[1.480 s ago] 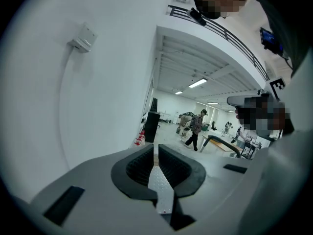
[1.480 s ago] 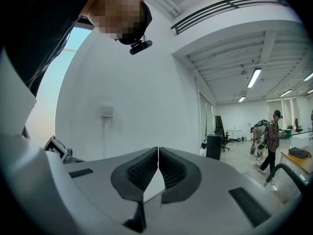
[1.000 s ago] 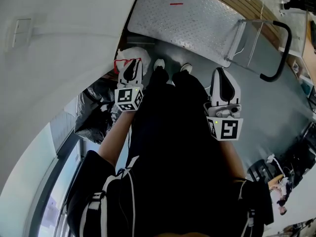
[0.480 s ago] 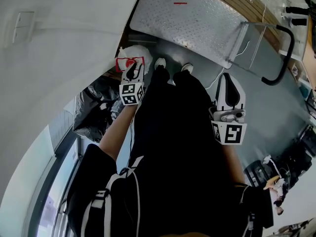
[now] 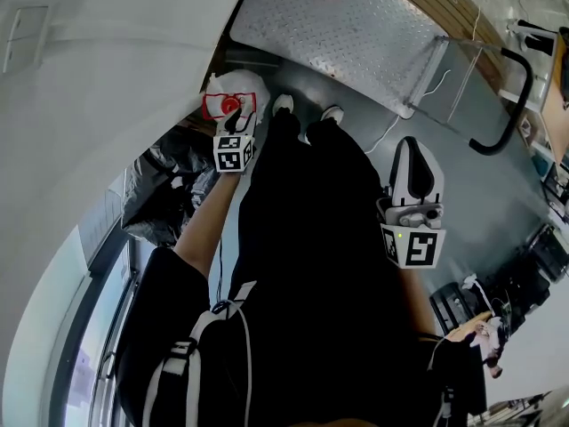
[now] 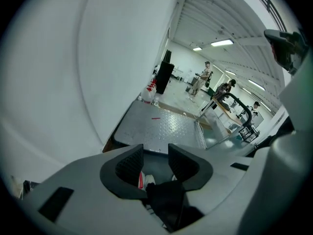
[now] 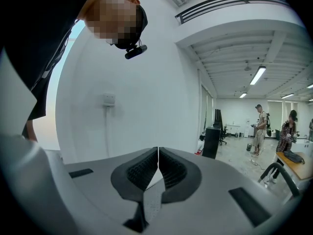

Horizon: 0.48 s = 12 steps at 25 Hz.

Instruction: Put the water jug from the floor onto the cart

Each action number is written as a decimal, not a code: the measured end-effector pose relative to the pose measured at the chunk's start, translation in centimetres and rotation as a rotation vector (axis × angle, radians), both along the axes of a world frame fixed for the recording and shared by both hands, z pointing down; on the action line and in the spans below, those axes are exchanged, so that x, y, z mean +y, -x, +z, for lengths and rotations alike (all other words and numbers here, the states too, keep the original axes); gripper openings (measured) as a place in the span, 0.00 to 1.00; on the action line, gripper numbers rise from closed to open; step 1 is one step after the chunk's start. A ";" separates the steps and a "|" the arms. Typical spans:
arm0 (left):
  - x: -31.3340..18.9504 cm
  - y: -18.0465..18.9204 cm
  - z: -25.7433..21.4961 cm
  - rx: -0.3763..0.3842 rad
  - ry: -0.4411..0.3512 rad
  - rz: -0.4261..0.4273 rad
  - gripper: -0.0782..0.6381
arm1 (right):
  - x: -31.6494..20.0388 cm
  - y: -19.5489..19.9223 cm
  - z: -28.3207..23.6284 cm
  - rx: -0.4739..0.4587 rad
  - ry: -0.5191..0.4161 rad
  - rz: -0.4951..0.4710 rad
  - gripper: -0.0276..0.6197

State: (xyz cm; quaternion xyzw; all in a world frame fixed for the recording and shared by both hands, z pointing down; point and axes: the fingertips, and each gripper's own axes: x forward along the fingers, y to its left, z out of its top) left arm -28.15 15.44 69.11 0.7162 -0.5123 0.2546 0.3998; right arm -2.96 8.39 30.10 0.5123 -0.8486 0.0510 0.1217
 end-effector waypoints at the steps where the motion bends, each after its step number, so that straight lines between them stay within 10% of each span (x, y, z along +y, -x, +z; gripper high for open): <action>1: 0.4 0.1 0.7 -0.001 0.021 0.009 0.32 | 0.1 0.0 0.0 0.003 0.002 0.000 0.07; 12: 1.6 1.1 5.4 -0.014 0.128 0.009 0.33 | 0.4 -1.0 0.4 0.030 0.009 0.049 0.07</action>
